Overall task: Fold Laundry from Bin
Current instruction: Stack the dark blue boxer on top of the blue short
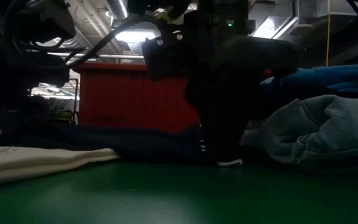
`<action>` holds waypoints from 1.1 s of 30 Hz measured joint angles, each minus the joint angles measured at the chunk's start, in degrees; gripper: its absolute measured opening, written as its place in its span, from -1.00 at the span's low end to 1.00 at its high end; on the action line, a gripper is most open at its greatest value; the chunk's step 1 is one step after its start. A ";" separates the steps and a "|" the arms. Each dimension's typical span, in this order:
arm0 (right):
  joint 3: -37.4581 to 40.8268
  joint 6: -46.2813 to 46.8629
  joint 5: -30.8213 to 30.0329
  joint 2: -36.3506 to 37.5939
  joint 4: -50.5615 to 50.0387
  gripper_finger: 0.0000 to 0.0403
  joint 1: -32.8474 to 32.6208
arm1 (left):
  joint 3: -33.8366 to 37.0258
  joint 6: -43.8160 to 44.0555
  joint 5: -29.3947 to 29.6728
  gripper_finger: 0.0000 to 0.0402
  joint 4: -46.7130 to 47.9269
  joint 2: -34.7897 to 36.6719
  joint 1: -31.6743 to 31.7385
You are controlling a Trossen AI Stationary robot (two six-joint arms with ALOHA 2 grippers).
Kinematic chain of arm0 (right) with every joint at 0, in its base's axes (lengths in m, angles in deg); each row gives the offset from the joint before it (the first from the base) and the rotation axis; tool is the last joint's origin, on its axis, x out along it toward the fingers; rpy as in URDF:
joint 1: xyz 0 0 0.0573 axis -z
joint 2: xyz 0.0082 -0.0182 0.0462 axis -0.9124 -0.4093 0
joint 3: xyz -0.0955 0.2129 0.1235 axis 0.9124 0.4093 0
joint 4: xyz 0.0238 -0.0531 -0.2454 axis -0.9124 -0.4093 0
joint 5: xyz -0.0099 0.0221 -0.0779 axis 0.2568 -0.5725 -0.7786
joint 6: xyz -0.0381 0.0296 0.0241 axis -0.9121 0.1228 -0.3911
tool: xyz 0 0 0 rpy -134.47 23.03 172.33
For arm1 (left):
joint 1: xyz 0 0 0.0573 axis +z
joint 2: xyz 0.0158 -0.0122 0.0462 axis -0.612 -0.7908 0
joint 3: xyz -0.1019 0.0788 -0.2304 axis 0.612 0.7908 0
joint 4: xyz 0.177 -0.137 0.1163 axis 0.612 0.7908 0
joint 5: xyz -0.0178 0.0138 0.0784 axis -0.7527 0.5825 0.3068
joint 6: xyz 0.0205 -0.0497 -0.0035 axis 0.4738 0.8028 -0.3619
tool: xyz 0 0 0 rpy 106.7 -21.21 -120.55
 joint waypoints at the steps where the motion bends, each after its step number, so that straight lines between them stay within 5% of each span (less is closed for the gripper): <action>1: 0.63 0.00 0.02 0.18 1.37 -0.17 0.04 | 0.00 0.03 -0.08 0.00 -0.34 0.00 0.00; 9: 3.30 -0.19 2.27 0.36 3.56 -0.17 0.46 | -4.48 -2.08 -0.97 0.00 -0.48 -0.01 -0.04; 15: 3.34 -0.22 2.29 0.18 3.97 -0.17 0.39 | -7.34 -5.35 5.63 0.00 -0.68 0.00 -0.15; 33: 3.45 -0.28 2.51 0.06 4.21 -0.17 0.35 | -0.07 -8.61 20.71 0.00 -9.74 -0.02 -10.80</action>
